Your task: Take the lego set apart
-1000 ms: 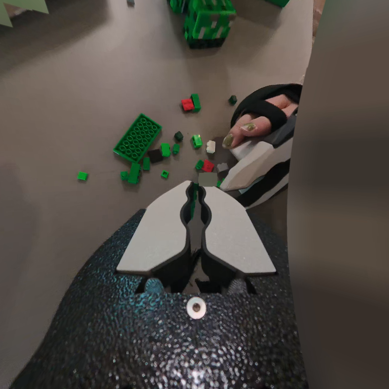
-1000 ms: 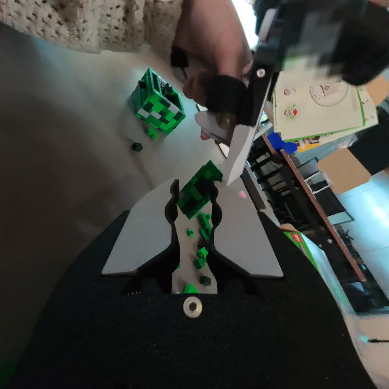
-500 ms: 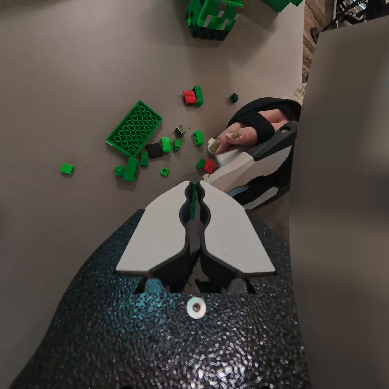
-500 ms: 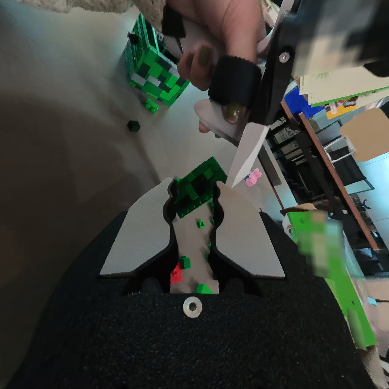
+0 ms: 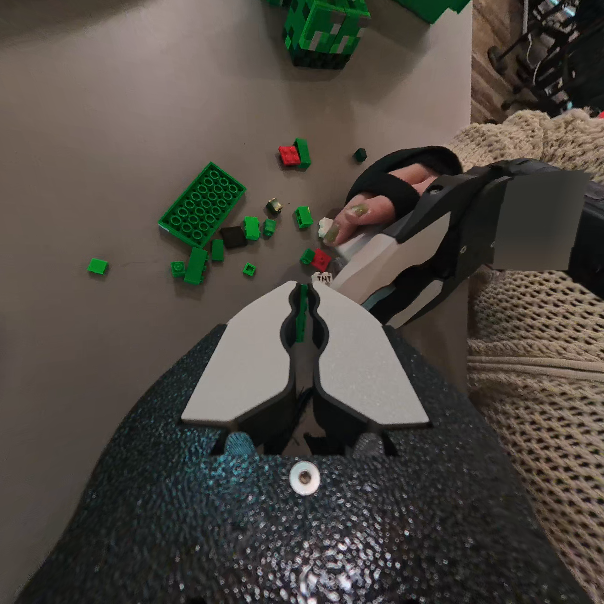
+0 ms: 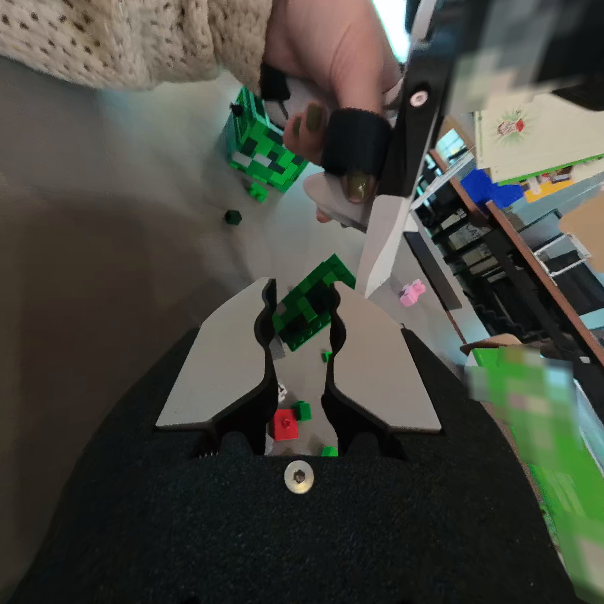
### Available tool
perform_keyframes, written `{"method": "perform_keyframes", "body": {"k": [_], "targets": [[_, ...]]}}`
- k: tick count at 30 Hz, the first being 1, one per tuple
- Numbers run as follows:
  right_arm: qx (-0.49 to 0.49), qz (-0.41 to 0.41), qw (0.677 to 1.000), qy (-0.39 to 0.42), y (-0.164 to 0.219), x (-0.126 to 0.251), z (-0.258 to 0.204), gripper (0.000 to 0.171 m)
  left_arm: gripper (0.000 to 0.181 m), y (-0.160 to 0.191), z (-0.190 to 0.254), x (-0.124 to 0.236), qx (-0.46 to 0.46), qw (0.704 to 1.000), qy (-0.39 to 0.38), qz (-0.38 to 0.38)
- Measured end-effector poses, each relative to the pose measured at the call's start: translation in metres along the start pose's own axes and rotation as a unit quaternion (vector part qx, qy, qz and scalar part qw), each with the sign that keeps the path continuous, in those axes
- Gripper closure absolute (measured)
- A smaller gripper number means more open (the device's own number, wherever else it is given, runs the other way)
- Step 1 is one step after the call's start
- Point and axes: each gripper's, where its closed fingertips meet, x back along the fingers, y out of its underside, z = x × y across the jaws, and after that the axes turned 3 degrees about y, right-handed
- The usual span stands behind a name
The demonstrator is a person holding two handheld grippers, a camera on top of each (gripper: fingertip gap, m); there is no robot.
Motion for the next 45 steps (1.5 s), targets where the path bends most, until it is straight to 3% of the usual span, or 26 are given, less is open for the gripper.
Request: {"method": "perform_keyframes", "body": {"k": [4, 7, 14, 19, 23, 28, 31, 37, 40, 44, 45], "targets": [[0.008, 0.043, 0.999, 0.031, -0.010, 0.011, 0.012, 0.144, 0.177, -0.014, 0.005, 0.009, -0.008, 0.998, -0.033, 0.060], [0.008, 0.065, 0.997, 0.048, -0.013, 0.018, 0.017, 0.147, 0.178, -0.031, 0.000, 0.023, -0.036, 0.984, -0.104, 0.141], [0.031, 0.068, 0.995, 0.064, -0.009, 0.022, 0.021, 0.151, 0.178, -0.039, 0.008, 0.062, -0.060, 0.893, -0.203, 0.397], [0.052, 0.066, 0.994, 0.066, -0.009, 0.022, 0.019, 0.152, 0.178, -0.026, 0.020, 0.073, -0.068, 0.863, -0.172, 0.470], [0.089, 0.061, 0.992, 0.073, -0.007, 0.018, 0.017, 0.152, 0.179, -0.024, 0.029, 0.081, -0.035, 0.843, -0.079, 0.530], [0.181, 0.041, 0.978, 0.098, -0.011, 0.013, 0.028, 0.151, 0.178, -0.022, 0.026, 0.090, -0.005, 0.829, -0.039, 0.557], [0.212, 0.035, 0.969, 0.125, -0.023, 0.010, 0.038, 0.141, 0.178, -0.022, 0.027, 0.092, 0.022, 0.828, -0.004, 0.561], [0.146, 0.016, 0.978, 0.147, -0.035, -0.008, 0.048, 0.126, 0.178, -0.018, 0.015, 0.075, 0.057, 0.854, -0.027, 0.516], [0.165, -0.009, 0.972, 0.168, -0.029, -0.012, 0.051, 0.128, 0.178, -0.017, 0.016, 0.066, 0.068, 0.866, -0.012, 0.496], [0.163, -0.014, 0.977, 0.136, -0.022, -0.013, 0.041, 0.128, 0.179, -0.017, 0.020, 0.060, 0.080, 0.869, 0.018, 0.488], [0.157, -0.014, 0.978, 0.134, -0.021, -0.012, 0.041, 0.138, 0.178, -0.016, 0.019, 0.058, 0.082, 0.871, 0.018, 0.483]]}}
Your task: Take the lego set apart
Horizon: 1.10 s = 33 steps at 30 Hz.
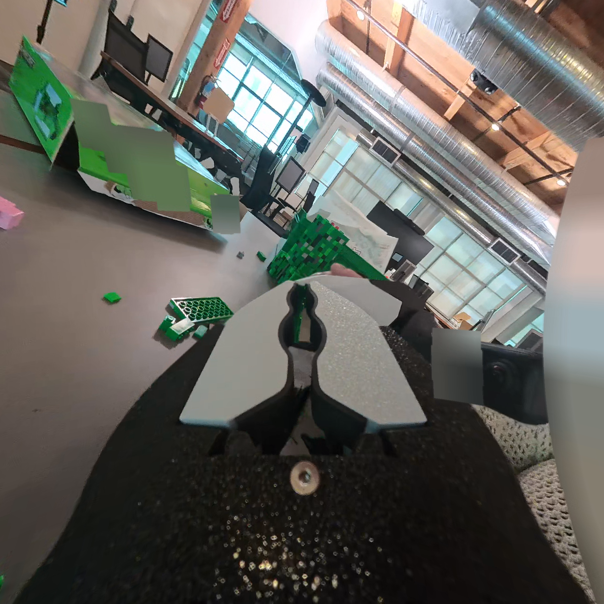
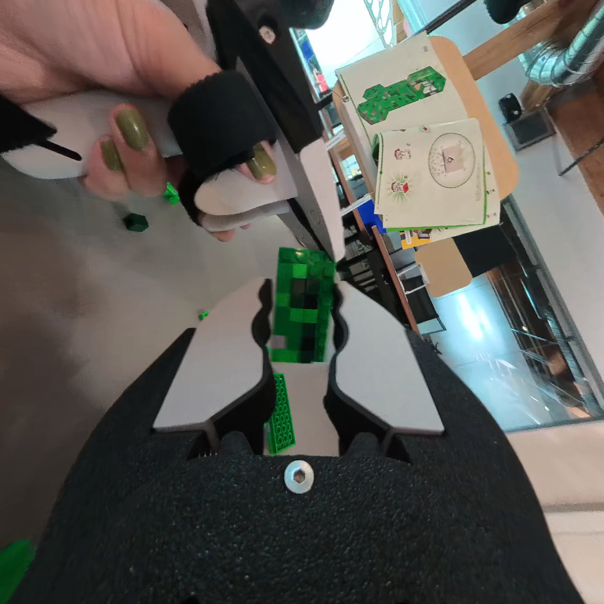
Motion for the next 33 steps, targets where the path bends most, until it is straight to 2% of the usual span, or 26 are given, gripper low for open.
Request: {"method": "perform_keyframes", "body": {"k": [5, 7, 8, 12, 17, 25, 33], "targets": [[-0.026, 0.000, 0.999, -0.026, 0.003, 0.003, -0.003, 0.139, 0.178, 0.004, -0.002, -0.001, 0.004, 1.000, -0.002, -0.010], [-0.011, -0.001, 1.000, -0.022, 0.004, 0.004, -0.002, 0.139, 0.158, 0.009, -0.001, -0.002, -0.013, 0.999, -0.002, -0.038], [-0.012, 0.003, 1.000, -0.024, 0.004, 0.006, -0.003, 0.139, 0.157, 0.013, -0.002, -0.002, -0.023, 0.998, -0.007, -0.056], [-0.025, 0.014, 0.999, -0.040, 0.002, 0.011, -0.002, 0.140, 0.177, 0.023, 0.001, -0.004, -0.034, 0.995, 0.006, -0.091], [-0.117, 0.061, 0.985, -0.107, -0.005, 0.020, -0.005, 0.140, 0.177, 0.027, 0.008, -0.002, -0.085, 0.990, 0.018, -0.115], [-0.212, 0.067, 0.958, -0.181, -0.001, 0.026, -0.010, 0.140, 0.177, 0.033, 0.006, -0.006, -0.136, 0.983, -0.004, -0.126], [-0.276, 0.084, 0.930, -0.230, -0.001, 0.031, -0.012, 0.140, 0.176, 0.037, 0.005, -0.008, -0.141, 0.981, 0.002, -0.129]]}}
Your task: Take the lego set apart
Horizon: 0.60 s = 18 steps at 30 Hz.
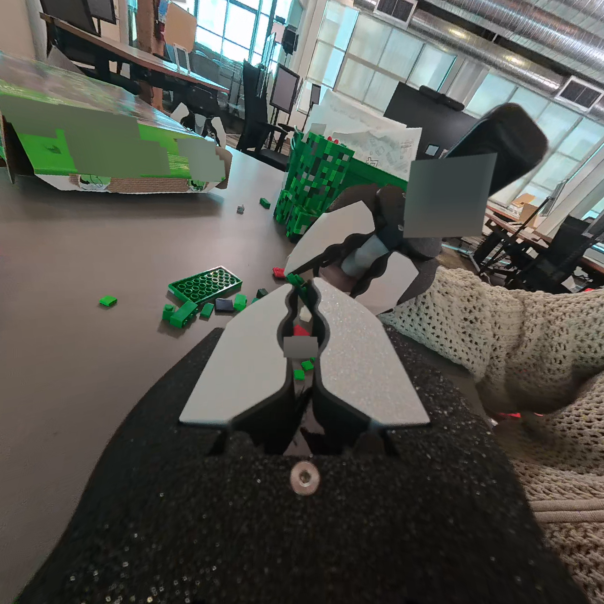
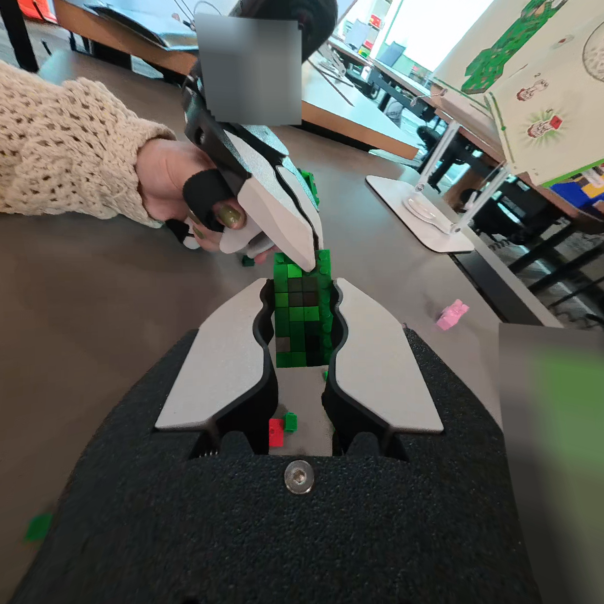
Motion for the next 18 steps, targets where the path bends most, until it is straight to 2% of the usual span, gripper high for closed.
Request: {"method": "perform_keyframes", "body": {"k": [4, 5, 6, 8, 10, 13, 18], "targets": [[-0.032, 0.015, 0.999, -0.023, -0.001, 0.002, -0.001, 0.140, 0.176, 0.001, 0.001, -0.001, 0.000, 1.000, 0.006, 0.003], [-0.046, 0.020, 0.999, -0.014, -0.002, 0.004, 0.003, 0.161, 0.178, 0.000, -0.001, 0.001, -0.012, 1.000, 0.000, 0.005], [-0.061, 0.032, 0.997, -0.026, -0.001, 0.008, 0.005, 0.171, 0.177, -0.003, -0.002, 0.004, -0.026, 1.000, -0.004, 0.011], [-0.128, 0.073, 0.988, -0.050, -0.011, 0.012, 0.006, 0.171, 0.177, -0.011, 0.004, 0.005, -0.022, 0.999, 0.010, 0.029], [-0.070, 0.054, 0.996, -0.012, -0.006, 0.010, 0.011, 0.171, 0.177, -0.010, 0.000, 0.004, -0.009, 0.999, 0.001, 0.031], [-0.068, 0.058, 0.996, 0.003, -0.009, 0.007, 0.011, 0.162, 0.177, -0.008, -0.010, 0.006, 0.008, 0.999, -0.019, 0.029], [-0.022, 0.004, 0.999, 0.041, 0.008, 0.001, 0.015, 0.162, 0.178, -0.007, -0.024, 0.010, 0.029, 0.997, -0.054, 0.041]]}}
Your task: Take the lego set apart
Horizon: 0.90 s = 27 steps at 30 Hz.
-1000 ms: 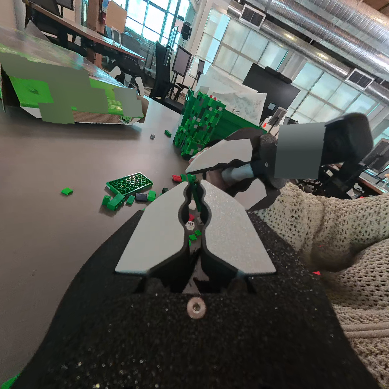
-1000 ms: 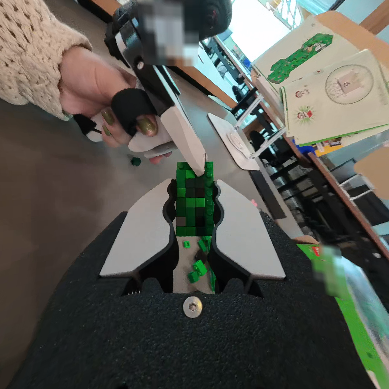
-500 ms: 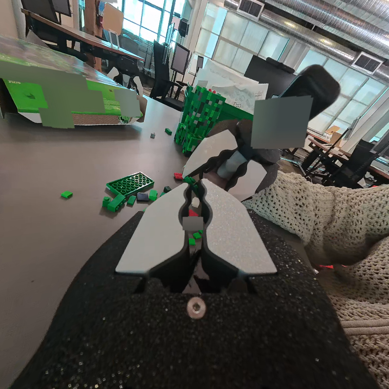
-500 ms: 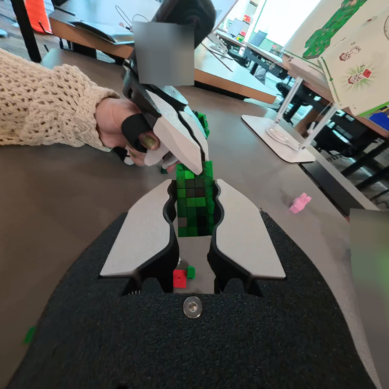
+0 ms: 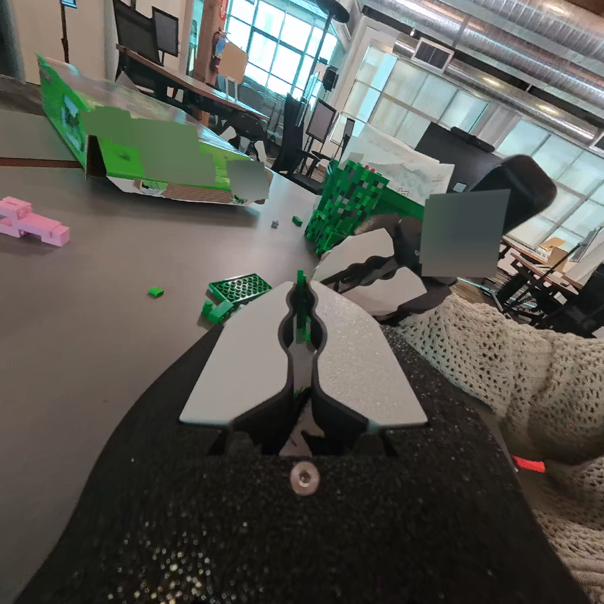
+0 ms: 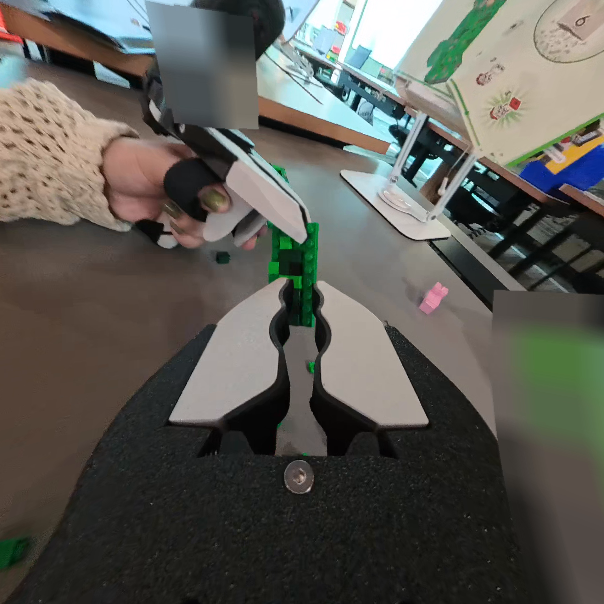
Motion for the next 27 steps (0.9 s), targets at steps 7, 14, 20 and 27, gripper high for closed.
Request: {"method": "perform_keyframes", "body": {"k": [7, 14, 20, 27], "targets": [[0.074, -0.036, 0.996, 0.037, 0.013, -0.008, 0.000, 0.140, 0.178, -0.003, -0.008, 0.003, 0.070, 0.997, 0.003, 0.020], [0.139, -0.051, 0.987, 0.065, 0.010, -0.015, -0.007, 0.135, 0.178, -0.006, -0.012, 0.007, 0.141, 0.989, 0.029, 0.044], [0.153, -0.074, 0.983, 0.074, 0.019, -0.014, -0.003, 0.137, 0.178, -0.008, -0.009, 0.008, 0.161, 0.984, 0.049, 0.052], [0.162, -0.072, 0.981, 0.077, 0.017, -0.013, -0.003, 0.137, 0.143, -0.003, -0.002, 0.002, 0.139, 0.988, 0.057, 0.031]]}}
